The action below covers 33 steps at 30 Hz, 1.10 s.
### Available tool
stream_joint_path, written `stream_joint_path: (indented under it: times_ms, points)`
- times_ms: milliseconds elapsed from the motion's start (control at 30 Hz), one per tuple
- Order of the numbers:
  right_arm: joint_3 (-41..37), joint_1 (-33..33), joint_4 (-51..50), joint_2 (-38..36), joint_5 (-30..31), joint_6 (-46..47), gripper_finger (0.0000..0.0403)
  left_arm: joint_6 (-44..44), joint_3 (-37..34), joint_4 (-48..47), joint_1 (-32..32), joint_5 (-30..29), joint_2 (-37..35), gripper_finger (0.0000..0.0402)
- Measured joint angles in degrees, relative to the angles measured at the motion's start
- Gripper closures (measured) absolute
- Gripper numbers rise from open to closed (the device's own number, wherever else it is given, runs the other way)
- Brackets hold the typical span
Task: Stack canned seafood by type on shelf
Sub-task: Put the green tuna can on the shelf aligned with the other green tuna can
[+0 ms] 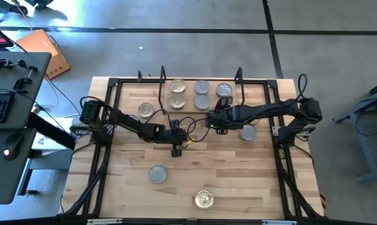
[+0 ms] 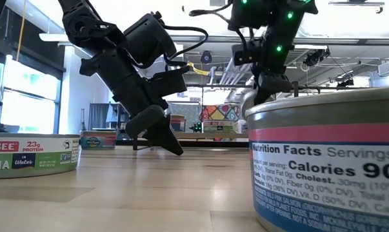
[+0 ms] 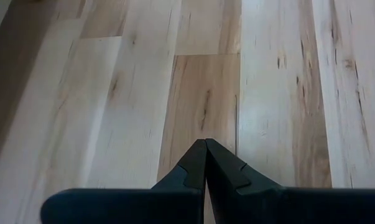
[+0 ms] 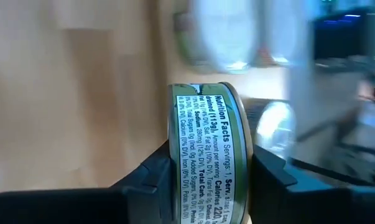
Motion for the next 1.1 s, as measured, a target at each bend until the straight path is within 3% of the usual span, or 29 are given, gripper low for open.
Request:
stream_joint_path:
  times_ms: [200,467,700,933,1100]
  points:
    - [-3.3,-1.7,2.1,0.0,8.1,4.8,0.0278,0.0,0.0,0.0,0.0,0.0,0.0,0.0401]
    - [-11.1,-3.9,14.9,-0.1,9.2,-0.5,0.0278,0.0,0.0,0.0,0.0,0.0,0.0,0.0401]
    - [-11.6,-3.9,15.9,-0.3,7.2,-1.8,0.0278,0.0,0.0,0.1,0.0,0.0,0.0,0.0401]
    - [-11.8,-4.0,15.5,0.1,1.2,-1.7,0.0170,0.0,0.0,0.0,0.0,0.0,0.0,0.0401]
    - [-11.8,-4.3,15.3,0.0,0.1,-1.7,0.0153,0.0,0.0,0.0,0.0,0.0,0.0,0.0401]
